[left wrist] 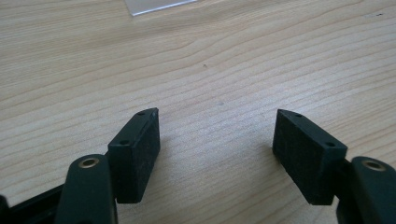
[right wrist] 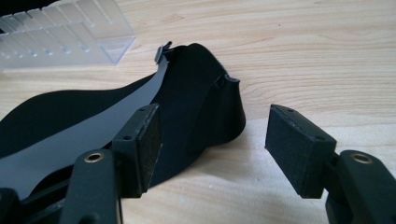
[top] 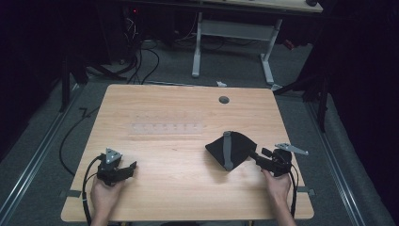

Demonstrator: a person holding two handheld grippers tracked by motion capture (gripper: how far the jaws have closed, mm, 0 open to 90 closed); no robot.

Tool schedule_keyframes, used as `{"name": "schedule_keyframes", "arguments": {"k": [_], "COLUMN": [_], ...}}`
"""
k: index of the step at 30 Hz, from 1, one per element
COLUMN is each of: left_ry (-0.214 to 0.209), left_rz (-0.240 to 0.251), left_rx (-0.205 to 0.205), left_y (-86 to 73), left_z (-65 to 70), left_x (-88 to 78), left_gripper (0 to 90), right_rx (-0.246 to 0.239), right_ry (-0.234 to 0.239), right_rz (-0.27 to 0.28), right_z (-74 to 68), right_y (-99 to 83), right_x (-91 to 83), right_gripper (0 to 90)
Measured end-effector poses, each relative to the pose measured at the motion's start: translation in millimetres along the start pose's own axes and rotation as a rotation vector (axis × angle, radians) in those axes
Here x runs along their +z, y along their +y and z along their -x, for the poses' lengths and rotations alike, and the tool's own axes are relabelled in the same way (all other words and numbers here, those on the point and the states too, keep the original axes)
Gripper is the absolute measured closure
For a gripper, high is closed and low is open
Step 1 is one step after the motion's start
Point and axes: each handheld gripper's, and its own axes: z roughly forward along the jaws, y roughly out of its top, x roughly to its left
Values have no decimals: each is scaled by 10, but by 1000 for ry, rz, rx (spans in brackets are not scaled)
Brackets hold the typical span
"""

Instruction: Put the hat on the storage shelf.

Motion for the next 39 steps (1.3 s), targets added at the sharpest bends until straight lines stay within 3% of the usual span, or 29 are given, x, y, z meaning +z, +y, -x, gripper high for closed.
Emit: {"name": "schedule_keyframes", "arguments": {"k": [7, 11, 23, 30, 39], "left_ry": [0, 0, 1, 1, 1], "left_rz": [0, -1, -1, -1, -1], "left_rx": [0, 1, 0, 1, 0], "left_y": [0, 1, 0, 0, 0], "left_z": [0, 0, 2, 2, 3], "left_x": [0, -1, 0, -1, -1], "left_gripper": [324, 324, 323, 323, 323], "right_rx": [-21, -14, 14, 29, 13], "right_ry": [-6, 11, 63, 86, 164], "right_rz": [-27, -19, -68, -86, -66], "right_z": [-6, 5, 24, 20, 11], "right_y": [55, 78, 81, 90, 97], "right_x": [114, 166, 406, 520, 474], "right_gripper": [354, 355, 371, 494, 715]}}
